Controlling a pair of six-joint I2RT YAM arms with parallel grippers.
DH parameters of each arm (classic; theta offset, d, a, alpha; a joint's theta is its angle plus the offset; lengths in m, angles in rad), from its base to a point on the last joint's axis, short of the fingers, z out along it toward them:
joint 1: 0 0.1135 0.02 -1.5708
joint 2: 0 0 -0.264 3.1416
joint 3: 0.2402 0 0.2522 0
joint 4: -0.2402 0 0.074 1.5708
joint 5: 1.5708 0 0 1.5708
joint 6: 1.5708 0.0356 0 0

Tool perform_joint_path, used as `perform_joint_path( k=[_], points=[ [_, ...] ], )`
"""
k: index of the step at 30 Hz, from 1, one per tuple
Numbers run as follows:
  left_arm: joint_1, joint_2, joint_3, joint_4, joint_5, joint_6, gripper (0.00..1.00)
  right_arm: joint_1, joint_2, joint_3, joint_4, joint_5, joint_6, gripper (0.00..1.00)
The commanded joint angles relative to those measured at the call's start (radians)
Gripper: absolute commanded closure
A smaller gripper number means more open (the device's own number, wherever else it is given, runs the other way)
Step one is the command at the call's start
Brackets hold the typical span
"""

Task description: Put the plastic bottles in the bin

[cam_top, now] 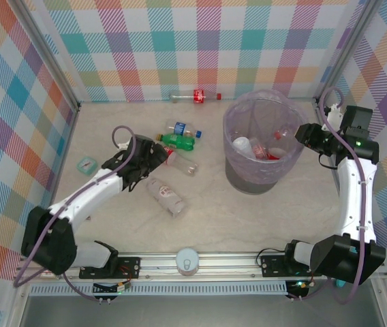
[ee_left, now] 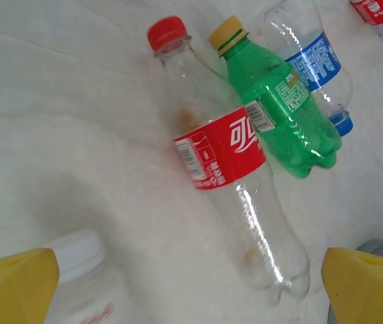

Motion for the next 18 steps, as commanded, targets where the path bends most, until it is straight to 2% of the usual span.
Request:
perform_joint_path(
  k=[1, 4, 7, 10, 18],
  points=[
    [-0.035, -0.142, -0.020, -0.219, -0.086, 0.012, 0.00, -0.008, 0.005, -0.019, 0.045, -0.051, 0.003, 0.64],
    [-0.082, -0.207, -0.121, -0.217, -0.035, -0.093, 0.00, -0.007, 0.006, -0.028, 0.055, -0.062, 0.009, 0.66],
    [-0.126, -0.206, -0.230, -0.083, 0.040, -0.189, 0.00, -0.008, 0.005, -0.034, 0.070, -0.080, 0.018, 0.66],
    [-0.170, -0.157, -0.291, 0.039, 0.049, -0.252, 0.00, -0.008, 0.009, -0.030, 0.063, -0.080, 0.012, 0.66],
    [-0.205, 0.046, -0.260, 0.206, 0.074, -0.243, 0.00, -0.008, -0.004, -0.039, 0.051, -0.076, 0.007, 0.66]
  ],
)
